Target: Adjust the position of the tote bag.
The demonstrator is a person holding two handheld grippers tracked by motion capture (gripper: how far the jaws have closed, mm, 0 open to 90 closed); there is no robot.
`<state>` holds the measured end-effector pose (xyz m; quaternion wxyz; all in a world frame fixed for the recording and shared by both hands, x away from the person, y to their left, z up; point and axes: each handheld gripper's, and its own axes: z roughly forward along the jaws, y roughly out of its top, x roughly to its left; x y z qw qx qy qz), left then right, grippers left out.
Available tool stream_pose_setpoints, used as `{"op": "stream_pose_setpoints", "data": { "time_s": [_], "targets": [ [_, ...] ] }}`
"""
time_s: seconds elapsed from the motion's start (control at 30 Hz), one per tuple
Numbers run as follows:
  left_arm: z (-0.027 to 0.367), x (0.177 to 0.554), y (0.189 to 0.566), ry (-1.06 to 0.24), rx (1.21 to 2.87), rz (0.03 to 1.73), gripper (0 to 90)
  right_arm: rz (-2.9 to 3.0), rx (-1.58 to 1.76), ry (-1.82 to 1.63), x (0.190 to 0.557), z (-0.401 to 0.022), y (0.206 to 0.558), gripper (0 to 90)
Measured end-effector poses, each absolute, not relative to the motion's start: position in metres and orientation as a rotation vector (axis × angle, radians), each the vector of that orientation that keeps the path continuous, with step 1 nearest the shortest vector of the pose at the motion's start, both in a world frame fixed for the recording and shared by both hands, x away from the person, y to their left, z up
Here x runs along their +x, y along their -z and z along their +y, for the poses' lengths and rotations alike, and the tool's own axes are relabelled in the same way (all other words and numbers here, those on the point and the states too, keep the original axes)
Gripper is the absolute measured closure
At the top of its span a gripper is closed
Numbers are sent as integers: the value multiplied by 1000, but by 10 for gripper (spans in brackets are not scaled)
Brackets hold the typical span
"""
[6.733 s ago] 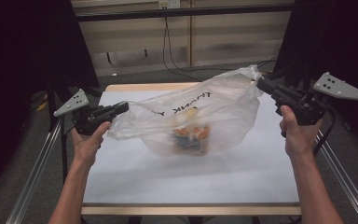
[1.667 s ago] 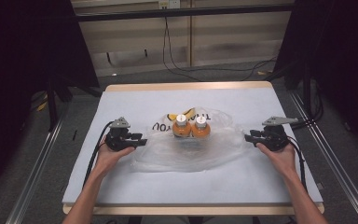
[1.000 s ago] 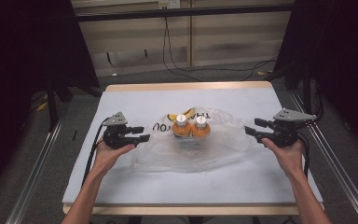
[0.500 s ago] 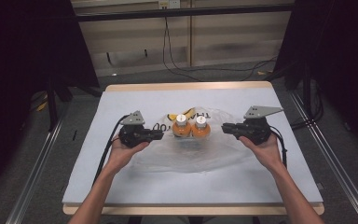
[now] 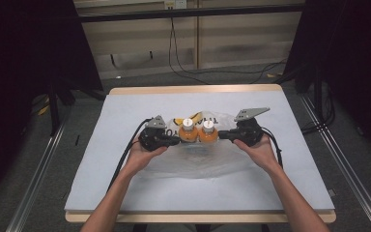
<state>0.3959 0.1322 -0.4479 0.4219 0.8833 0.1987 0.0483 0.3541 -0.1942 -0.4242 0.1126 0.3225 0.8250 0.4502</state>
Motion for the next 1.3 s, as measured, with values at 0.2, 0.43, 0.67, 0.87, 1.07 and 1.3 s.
{"op": "stream_pose_setpoints", "data": {
  "time_s": [0.2,0.43,0.67,0.87,1.07,1.3],
  "targets": [
    [128,395,454,-135,2267,481,841,2473,942,-1262,356,-188,438,900],
    [126,394,461,-144,2314,475,841,2533,944,-1182,360,-182,452,900],
    [127,395,468,-173,2368,468,842,2578,949,-1077,364,-179,467,900],
    [127,394,471,-218,2431,462,845,2592,933,-995,366,-176,476,900],
    [131,395,470,-289,2475,463,848,2563,922,-897,367,-176,475,900],
    [138,399,470,-332,2482,487,855,2528,930,-811,367,-182,474,900]
  ]
}}
